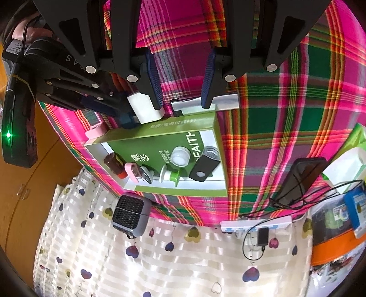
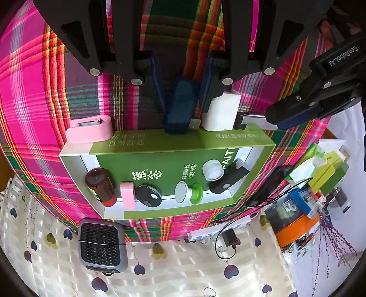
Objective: Organize rigid objects
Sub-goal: 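Grasp the blue USB stick with the right gripper while the left moves to the white charger plug, then lift the blue USB stick with the right gripper while the left closes on the white charger plug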
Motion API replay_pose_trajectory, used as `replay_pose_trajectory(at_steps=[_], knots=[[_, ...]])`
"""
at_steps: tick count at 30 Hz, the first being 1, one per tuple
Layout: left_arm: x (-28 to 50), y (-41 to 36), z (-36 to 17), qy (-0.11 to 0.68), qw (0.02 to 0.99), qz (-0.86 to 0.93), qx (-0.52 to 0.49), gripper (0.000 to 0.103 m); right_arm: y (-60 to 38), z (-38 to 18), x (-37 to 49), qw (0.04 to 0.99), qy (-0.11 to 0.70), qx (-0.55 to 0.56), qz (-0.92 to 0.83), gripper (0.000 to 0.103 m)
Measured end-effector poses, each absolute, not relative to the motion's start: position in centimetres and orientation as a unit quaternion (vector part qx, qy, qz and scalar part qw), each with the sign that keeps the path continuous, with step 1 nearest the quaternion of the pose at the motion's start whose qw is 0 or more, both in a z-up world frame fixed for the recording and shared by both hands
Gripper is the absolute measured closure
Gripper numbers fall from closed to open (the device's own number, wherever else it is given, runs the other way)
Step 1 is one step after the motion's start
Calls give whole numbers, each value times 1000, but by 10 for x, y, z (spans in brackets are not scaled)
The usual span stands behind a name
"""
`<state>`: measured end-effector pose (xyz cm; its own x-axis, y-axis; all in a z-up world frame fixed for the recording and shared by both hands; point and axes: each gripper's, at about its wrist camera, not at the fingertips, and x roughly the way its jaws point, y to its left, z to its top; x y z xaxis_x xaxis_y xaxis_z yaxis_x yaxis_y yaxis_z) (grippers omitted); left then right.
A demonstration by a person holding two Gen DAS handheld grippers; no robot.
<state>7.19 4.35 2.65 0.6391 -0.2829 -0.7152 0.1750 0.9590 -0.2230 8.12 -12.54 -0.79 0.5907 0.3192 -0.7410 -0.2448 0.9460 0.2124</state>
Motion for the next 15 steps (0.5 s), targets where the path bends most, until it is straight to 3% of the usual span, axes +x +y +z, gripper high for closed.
replay_pose_trajectory(at_steps=[3, 15], knots=[[73, 40, 26, 409, 901, -126, -64, 69, -124, -9, 80, 894, 422, 29, 152, 79], [79, 18, 22, 423, 895, -130, -46, 69, -137, -9, 77, 891, 418, 49, 170, 79]])
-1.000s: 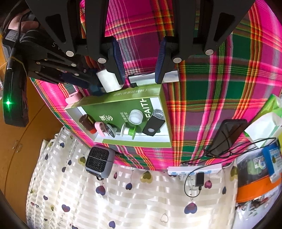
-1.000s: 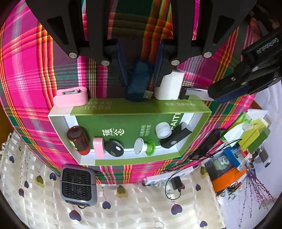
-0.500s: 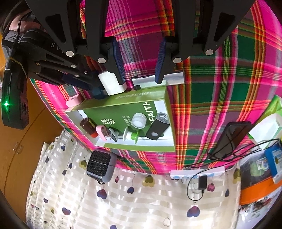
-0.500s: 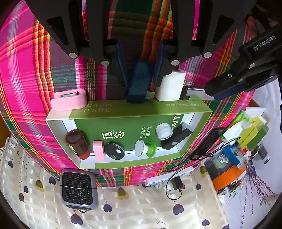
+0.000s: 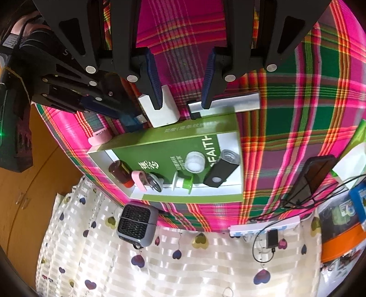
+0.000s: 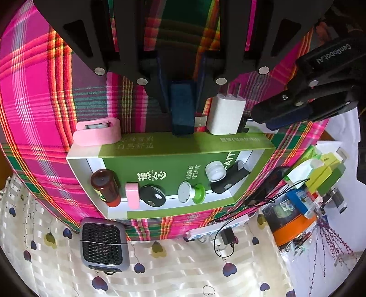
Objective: Organize rigid objects
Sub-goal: 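Lift the blue USB stick with the right gripper while the left closes on the white charger plug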
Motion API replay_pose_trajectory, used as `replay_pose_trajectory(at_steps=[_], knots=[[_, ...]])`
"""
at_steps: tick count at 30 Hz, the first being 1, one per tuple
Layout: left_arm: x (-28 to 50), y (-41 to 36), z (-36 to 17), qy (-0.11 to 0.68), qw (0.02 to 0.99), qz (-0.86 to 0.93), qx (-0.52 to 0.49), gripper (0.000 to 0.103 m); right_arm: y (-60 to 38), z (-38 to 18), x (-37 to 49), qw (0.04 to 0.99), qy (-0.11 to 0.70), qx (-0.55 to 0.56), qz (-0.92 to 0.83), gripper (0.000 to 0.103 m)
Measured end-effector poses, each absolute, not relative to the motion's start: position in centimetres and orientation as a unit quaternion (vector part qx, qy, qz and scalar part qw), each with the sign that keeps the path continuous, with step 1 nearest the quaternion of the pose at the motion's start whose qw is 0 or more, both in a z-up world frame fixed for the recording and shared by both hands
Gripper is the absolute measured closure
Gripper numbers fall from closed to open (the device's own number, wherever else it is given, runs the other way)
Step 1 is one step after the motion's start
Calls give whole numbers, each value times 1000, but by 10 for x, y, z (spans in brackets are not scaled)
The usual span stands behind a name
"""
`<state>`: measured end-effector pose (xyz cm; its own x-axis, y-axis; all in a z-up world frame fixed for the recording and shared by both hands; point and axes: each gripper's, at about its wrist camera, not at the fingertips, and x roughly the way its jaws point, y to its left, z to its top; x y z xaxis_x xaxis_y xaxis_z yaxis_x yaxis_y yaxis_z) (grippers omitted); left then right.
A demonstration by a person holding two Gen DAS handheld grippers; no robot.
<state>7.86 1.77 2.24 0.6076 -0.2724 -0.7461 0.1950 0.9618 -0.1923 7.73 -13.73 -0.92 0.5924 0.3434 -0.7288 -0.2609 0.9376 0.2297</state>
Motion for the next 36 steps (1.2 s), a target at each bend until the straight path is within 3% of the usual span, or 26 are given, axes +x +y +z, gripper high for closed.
replay_pose_trajectory(at_steps=[8, 10, 36], knots=[[85, 0, 19, 434, 892, -126, -30, 68, -151, -5, 69, 898, 404, 54, 166, 80], [86, -5, 19, 433, 892, -127, -25, 64, -154, -4, 68, 900, 401, 54, 164, 80], [98, -29, 7, 449, 887, -107, 2, 64, -179, -6, 61, 901, 398, 70, 160, 80]])
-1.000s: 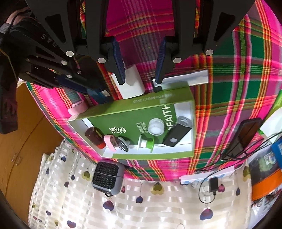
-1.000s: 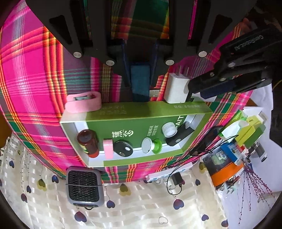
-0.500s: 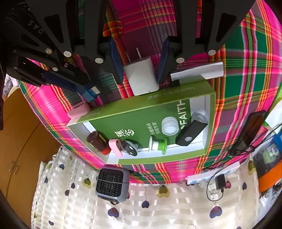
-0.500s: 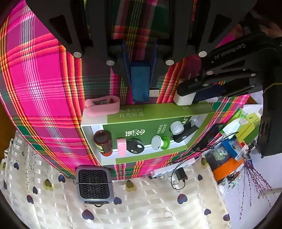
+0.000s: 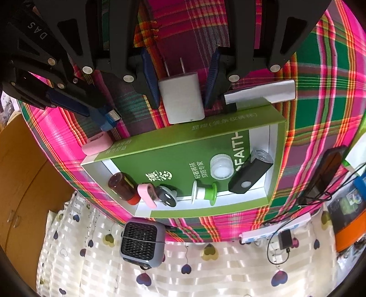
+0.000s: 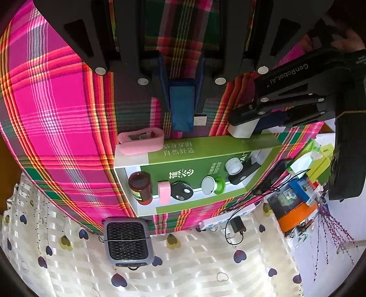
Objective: Organize rigid objects
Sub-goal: 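Lift the blue USB stick with the right gripper while the left closes on the white charger plug, then carry the charger plug with the left gripper over the box while the right carries the USB stick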
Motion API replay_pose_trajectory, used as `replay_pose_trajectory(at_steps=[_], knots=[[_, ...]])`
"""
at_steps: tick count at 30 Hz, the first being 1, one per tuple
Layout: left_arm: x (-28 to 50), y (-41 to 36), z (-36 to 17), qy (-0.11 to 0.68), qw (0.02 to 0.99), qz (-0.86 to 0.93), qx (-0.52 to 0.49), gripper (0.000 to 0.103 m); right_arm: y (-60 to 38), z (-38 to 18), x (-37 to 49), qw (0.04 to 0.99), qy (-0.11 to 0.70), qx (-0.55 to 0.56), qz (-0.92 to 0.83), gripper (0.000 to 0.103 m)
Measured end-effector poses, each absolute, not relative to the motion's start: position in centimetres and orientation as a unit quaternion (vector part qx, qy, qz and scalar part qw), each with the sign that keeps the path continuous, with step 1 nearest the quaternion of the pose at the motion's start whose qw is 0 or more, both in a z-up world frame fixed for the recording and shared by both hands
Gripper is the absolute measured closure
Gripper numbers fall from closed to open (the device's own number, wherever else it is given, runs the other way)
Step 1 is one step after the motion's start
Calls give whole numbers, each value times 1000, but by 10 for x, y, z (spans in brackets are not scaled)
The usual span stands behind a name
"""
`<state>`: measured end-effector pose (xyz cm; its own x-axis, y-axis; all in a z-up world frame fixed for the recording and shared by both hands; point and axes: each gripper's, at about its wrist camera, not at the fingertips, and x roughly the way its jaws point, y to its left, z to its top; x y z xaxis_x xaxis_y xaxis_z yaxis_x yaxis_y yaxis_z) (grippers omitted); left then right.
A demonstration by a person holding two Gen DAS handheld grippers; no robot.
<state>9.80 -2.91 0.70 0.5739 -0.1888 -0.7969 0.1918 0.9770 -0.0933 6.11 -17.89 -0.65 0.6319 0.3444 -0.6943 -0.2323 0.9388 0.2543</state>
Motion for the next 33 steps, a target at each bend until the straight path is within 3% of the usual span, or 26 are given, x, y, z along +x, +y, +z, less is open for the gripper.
replay_pose_trajectory(at_steps=[33], knots=[[93, -28, 8, 441, 891, -111, -2, 70, -178, -8, 61, 900, 402, 68, 158, 80]])
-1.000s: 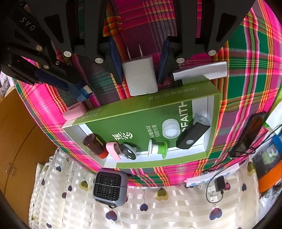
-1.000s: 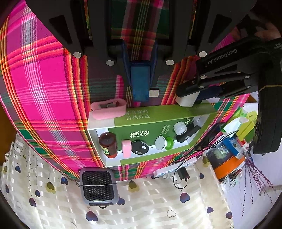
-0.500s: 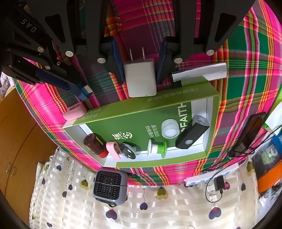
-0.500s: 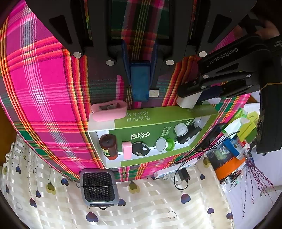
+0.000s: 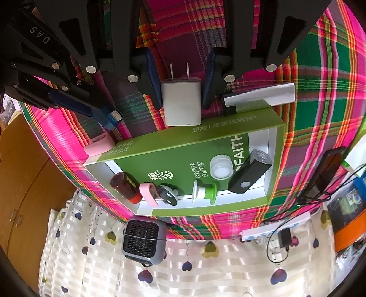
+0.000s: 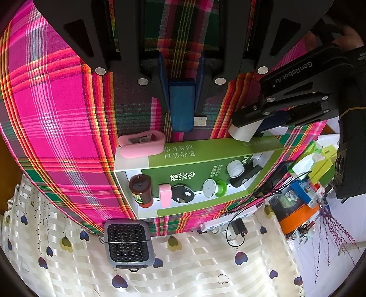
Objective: Organize rigid objects
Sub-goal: 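Carry the charger plug with the left gripper over the box while the right carries the USB stick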
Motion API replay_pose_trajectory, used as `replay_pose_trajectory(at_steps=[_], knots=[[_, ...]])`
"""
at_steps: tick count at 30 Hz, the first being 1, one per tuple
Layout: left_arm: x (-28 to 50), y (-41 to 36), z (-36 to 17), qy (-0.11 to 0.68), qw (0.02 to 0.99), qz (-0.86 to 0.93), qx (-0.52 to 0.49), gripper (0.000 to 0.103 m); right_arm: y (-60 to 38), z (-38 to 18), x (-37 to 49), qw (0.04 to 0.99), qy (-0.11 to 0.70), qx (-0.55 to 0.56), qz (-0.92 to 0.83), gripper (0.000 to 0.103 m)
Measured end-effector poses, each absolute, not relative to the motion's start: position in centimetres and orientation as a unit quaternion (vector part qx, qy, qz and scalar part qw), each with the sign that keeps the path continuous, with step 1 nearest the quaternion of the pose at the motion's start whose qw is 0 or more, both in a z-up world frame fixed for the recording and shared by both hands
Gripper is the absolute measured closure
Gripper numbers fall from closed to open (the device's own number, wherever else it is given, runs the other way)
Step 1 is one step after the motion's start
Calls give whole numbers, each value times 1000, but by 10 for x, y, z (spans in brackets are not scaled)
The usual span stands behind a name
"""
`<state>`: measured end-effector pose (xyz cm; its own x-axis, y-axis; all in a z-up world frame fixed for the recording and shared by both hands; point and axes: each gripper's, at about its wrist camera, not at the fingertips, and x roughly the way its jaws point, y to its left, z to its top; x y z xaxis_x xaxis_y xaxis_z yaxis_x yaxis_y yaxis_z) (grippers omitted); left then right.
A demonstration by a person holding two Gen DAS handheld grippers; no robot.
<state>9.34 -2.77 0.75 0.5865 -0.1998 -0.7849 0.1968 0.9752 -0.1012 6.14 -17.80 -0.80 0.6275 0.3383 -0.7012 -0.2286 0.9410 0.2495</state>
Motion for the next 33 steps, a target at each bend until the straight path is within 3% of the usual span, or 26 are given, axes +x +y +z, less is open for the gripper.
replay_pose_trajectory(at_steps=[33], knots=[[76, -27, 24, 417, 899, -132, -3, 71, -174, 5, 53, 907, 387, 60, 154, 80]])
